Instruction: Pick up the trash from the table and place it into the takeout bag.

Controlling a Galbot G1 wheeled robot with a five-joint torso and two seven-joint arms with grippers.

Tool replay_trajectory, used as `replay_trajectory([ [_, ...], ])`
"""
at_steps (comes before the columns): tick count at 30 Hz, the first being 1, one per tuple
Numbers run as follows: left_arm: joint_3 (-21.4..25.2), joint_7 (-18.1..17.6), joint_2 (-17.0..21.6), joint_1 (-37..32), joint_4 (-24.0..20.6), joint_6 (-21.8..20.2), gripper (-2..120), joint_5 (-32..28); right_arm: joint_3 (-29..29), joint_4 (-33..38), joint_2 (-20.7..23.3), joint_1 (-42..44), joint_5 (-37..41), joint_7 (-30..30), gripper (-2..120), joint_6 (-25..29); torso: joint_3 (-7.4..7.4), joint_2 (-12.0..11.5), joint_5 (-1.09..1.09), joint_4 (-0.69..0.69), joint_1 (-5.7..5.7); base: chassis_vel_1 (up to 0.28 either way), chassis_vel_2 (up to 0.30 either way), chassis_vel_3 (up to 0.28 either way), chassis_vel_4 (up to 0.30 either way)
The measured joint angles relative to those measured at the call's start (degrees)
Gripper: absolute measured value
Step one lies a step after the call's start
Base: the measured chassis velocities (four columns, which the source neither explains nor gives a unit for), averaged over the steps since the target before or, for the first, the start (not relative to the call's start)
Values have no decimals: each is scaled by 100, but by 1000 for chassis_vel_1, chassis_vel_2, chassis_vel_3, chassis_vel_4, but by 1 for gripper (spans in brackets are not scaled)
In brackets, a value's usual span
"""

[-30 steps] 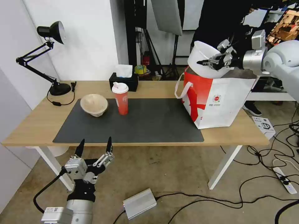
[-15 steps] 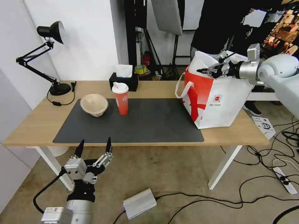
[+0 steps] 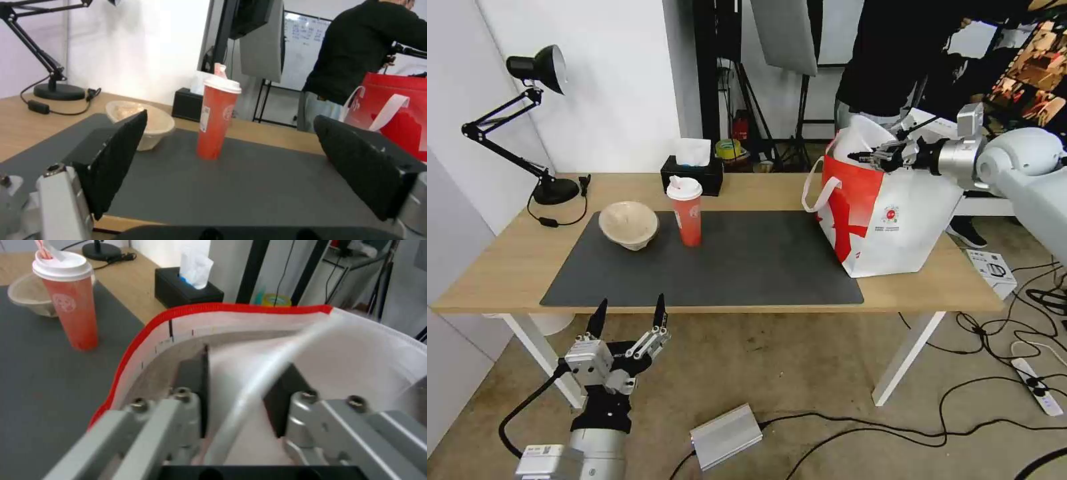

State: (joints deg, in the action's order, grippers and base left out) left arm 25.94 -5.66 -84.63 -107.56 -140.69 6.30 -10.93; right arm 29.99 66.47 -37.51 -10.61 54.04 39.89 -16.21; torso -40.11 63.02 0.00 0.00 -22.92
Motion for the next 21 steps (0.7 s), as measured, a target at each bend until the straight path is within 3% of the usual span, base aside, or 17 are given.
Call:
replay_trajectory([
  [14, 0, -2, -9, -15, -22, 5, 100, 18, 43, 59, 15, -172, 57, -26, 76, 3, 0, 0, 0, 0, 0, 0, 0, 0, 0],
  [18, 1, -2, -13, -15, -34, 5, 100, 23, 41, 117, 44, -172, 70, -42, 96, 23, 0, 0, 0, 0, 0, 0, 0, 0, 0],
  [21, -3, -2, -31, -24, -40, 5, 100, 37, 30, 157, 58, -171, 87, -75, 100, 35, 0, 0, 0, 0, 0, 0, 0, 0, 0],
])
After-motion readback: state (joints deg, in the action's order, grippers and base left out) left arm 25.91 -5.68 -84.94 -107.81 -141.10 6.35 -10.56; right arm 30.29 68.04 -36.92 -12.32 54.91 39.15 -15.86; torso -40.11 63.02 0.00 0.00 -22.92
